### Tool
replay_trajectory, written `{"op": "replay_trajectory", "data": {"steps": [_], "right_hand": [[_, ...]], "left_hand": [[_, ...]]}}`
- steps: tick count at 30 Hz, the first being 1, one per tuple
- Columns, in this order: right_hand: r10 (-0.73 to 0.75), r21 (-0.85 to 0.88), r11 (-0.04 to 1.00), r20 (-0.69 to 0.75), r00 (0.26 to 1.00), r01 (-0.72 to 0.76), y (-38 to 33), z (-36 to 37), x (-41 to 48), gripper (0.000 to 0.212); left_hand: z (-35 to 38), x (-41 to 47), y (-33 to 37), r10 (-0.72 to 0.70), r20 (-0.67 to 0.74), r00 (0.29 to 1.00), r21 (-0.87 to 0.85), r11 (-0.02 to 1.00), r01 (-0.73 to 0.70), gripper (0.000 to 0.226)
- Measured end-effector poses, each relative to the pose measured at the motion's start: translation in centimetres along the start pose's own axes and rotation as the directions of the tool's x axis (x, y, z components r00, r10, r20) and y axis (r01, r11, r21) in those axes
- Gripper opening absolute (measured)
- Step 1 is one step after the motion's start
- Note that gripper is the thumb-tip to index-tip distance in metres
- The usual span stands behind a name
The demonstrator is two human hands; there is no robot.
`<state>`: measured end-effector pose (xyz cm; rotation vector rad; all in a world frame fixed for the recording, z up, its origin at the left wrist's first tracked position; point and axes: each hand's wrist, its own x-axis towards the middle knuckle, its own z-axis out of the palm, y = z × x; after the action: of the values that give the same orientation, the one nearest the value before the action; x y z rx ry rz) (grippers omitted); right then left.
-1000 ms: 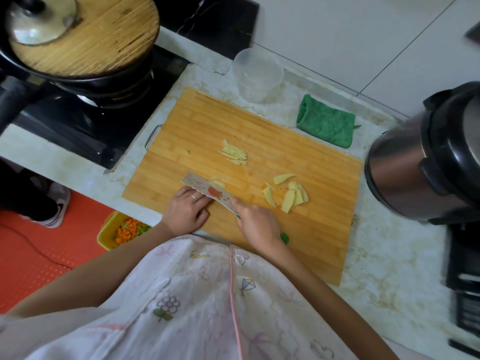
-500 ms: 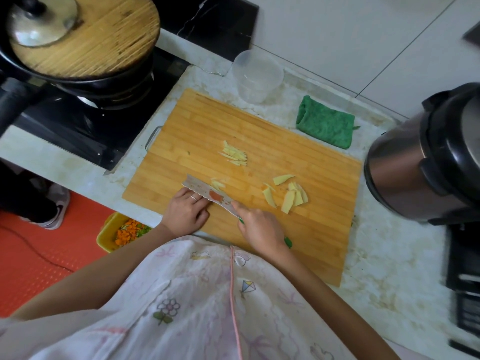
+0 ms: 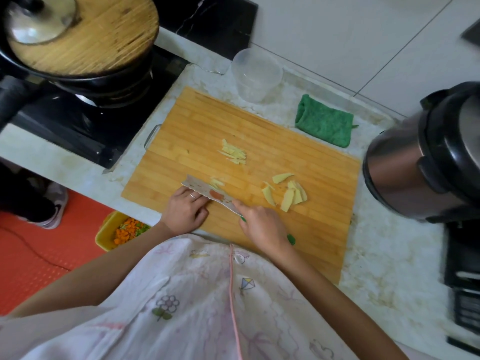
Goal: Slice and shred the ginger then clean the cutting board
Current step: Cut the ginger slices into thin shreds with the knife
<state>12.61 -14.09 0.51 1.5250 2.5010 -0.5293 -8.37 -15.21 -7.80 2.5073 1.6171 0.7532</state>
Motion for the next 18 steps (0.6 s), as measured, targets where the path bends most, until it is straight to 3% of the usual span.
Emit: {"op": "replay_trajectory", "data": {"steps": [18], "right_hand": [[0.009, 0.027, 1.0, 0.017, 1.0, -0.01, -0.8, -0.4, -0.3, 0.048]], "left_hand": [[0.5, -0.3, -0.3, 0.004, -0.019, 1.0, 0.035, 0.999, -0.004, 0.031]]}}
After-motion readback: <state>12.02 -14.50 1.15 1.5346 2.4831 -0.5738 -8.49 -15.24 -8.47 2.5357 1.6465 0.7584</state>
